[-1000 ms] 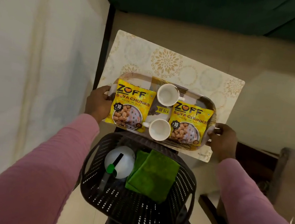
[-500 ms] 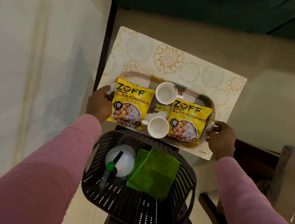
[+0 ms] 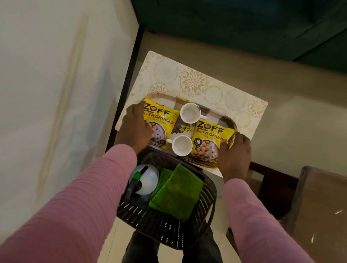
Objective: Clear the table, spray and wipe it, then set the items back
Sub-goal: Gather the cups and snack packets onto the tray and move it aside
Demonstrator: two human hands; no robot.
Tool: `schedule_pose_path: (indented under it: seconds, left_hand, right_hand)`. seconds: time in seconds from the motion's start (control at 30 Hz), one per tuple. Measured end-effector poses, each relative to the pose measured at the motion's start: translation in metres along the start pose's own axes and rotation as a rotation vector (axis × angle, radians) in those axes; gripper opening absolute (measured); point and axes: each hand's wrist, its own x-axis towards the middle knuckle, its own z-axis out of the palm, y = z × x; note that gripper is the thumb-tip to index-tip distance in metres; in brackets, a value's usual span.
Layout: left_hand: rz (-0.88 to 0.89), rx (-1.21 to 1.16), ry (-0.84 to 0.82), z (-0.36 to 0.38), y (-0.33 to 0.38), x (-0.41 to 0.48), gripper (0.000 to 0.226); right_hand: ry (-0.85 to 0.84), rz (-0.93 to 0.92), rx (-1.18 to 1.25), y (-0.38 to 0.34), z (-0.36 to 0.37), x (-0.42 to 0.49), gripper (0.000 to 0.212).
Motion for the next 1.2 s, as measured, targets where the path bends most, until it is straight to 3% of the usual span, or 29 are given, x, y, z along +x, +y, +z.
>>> schedule_pose_path:
  seconds: [0.3,0.63,0.8,0.97,1.2]
  left_hand:
    - [0.155,0.183,-0.04,-0.014,0.04,-0.093,0.048]
    - [0.101,0.246,-0.111,-0.019,0.07,-0.185,0.053]
    - [0.097,0.267,-0.138,-0.02,0.075,-0.216,0.057]
    - [0.123,0.281,-0.14,-0.024,0.057,-0.241,0.06]
    - [0.041,0.261,-0.099,-0.01,-0.01,-0.259,0.066]
  right_hand:
    - [-0.116,-0.133,-0.091,-0.022,-0.046,-0.066,0.048]
    - [-0.207,-0.305,-0.224,-0.013,-0.101,-0.117,0.055]
    - [-0.16,-0.343,-0.241,-0.002,-0.122,-0.132,0.055]
    - [-0.108,-0.364,-0.217,0.008,-0.122,-0.157,0.055]
    - [-0.19,-0.499,-0.3,0.02,-0.078,-0.193,0.055]
